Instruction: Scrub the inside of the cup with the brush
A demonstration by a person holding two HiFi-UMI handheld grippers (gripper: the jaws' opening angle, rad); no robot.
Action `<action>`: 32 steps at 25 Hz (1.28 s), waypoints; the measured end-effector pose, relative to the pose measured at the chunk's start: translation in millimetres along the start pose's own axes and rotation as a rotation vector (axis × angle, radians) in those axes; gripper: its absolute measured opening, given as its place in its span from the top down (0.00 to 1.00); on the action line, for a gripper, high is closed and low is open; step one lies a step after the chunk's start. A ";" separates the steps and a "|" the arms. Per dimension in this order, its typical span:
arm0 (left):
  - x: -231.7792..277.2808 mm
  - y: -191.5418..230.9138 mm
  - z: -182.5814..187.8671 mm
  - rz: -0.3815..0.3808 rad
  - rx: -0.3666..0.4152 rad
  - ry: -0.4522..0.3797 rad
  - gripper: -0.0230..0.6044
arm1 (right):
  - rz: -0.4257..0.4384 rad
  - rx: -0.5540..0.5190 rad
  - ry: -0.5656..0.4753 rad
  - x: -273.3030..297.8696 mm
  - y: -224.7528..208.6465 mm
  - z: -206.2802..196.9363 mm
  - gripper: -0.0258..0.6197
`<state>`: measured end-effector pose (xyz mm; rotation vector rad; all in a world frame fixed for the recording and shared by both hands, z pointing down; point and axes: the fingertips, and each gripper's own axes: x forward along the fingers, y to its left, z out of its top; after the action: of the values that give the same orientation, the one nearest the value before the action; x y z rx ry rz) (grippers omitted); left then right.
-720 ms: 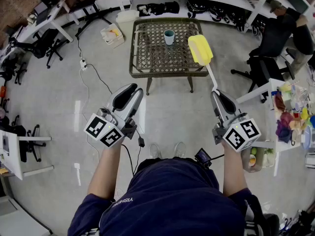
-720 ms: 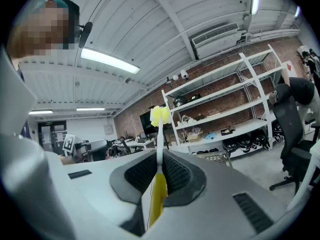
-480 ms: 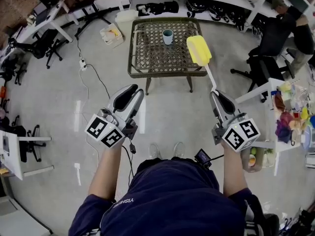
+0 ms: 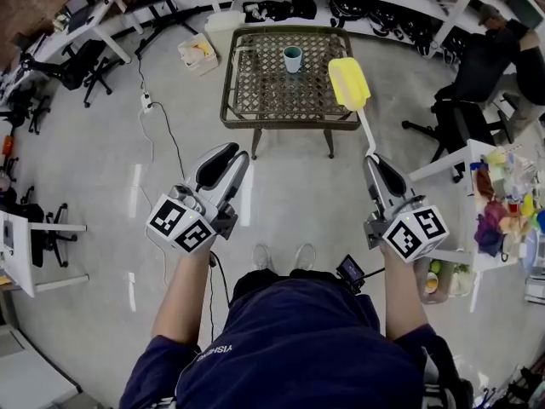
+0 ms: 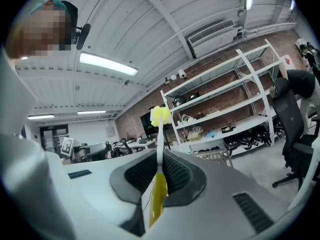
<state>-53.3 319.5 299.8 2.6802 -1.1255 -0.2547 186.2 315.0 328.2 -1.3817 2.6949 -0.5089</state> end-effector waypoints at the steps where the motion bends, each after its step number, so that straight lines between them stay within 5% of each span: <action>1: 1.1 -1.7 -2.5 0.004 0.000 0.001 0.79 | 0.003 0.000 0.002 -1.3 -2.6 -1.3 0.91; 18: 38.2 -5.3 -17.9 0.022 0.002 0.019 0.79 | 0.034 0.002 0.019 9.9 -38.9 -2.7 0.91; 32: 72.8 62.5 -19.1 -0.019 -0.021 0.039 0.79 | 0.005 0.011 0.018 76.9 -55.9 -3.5 0.91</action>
<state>-40.9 227.2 329.7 2.6669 -1.0808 -0.2147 183.3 224.1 356.2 -1.3740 2.7042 -0.5373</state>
